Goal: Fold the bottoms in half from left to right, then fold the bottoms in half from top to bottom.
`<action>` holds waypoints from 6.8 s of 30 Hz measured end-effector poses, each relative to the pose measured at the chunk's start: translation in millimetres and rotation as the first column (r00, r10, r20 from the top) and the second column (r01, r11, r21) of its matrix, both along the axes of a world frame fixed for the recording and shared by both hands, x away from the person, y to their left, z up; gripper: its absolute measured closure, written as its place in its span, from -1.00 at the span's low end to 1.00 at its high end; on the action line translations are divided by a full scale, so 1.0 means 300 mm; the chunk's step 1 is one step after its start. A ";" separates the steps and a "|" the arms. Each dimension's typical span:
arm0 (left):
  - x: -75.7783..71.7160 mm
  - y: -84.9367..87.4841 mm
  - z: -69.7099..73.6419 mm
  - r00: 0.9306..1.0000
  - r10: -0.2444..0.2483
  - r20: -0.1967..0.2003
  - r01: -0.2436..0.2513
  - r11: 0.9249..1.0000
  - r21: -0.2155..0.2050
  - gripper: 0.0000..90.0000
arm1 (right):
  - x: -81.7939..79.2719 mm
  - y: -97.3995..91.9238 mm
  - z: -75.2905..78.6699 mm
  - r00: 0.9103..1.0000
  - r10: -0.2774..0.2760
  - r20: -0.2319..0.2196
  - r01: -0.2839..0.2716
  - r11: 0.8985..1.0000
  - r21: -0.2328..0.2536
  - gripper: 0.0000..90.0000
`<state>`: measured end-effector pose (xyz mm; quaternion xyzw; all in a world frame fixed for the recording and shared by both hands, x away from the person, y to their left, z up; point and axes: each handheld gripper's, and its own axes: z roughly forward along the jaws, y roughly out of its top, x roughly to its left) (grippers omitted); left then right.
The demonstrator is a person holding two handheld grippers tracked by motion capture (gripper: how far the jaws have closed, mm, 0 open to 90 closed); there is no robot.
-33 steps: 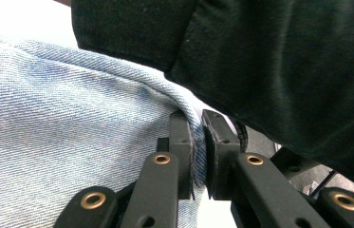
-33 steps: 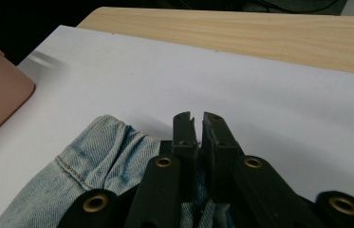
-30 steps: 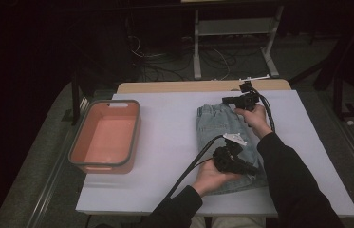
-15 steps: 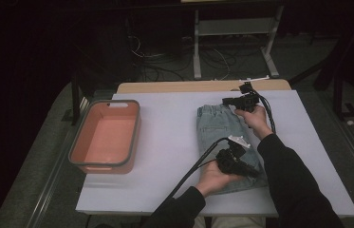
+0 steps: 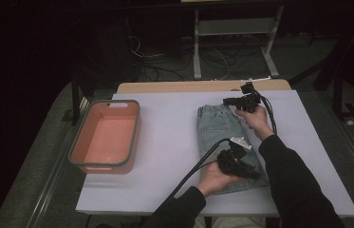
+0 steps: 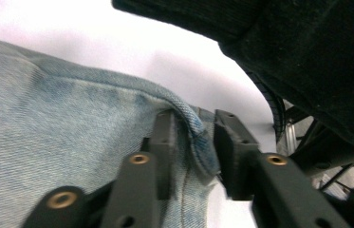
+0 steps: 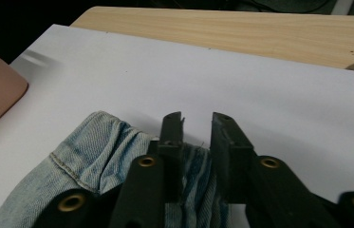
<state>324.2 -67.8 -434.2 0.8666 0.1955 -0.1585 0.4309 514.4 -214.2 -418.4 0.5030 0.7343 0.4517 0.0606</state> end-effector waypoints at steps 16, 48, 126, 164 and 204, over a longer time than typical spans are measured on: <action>-0.017 0.034 0.055 0.997 -0.001 0.076 0.000 1.000 0.012 -0.10 | -0.061 -0.087 0.051 0.998 -0.061 0.011 0.061 0.998 0.016 -0.17; 0.079 0.170 0.165 0.987 0.129 0.095 -0.130 0.991 0.007 -0.32 | -0.122 -0.089 0.122 1.000 0.001 0.002 -0.001 1.000 0.000 -0.58; 0.441 0.441 0.020 0.799 0.600 0.045 -0.601 0.799 0.007 -0.35 | -0.132 -0.093 -0.047 0.995 -0.025 -0.095 0.020 0.998 -0.053 -0.52; 0.449 0.453 -0.093 0.797 0.600 -0.073 -0.602 0.799 -0.003 0.43 | -0.161 -0.077 -0.127 0.989 0.069 -0.131 -0.071 0.997 -0.008 0.33; 0.451 0.399 -0.020 0.800 0.594 0.080 -0.589 0.804 -0.077 0.90 | -0.174 -0.161 -0.107 0.998 0.044 -0.048 -0.038 0.993 0.116 0.80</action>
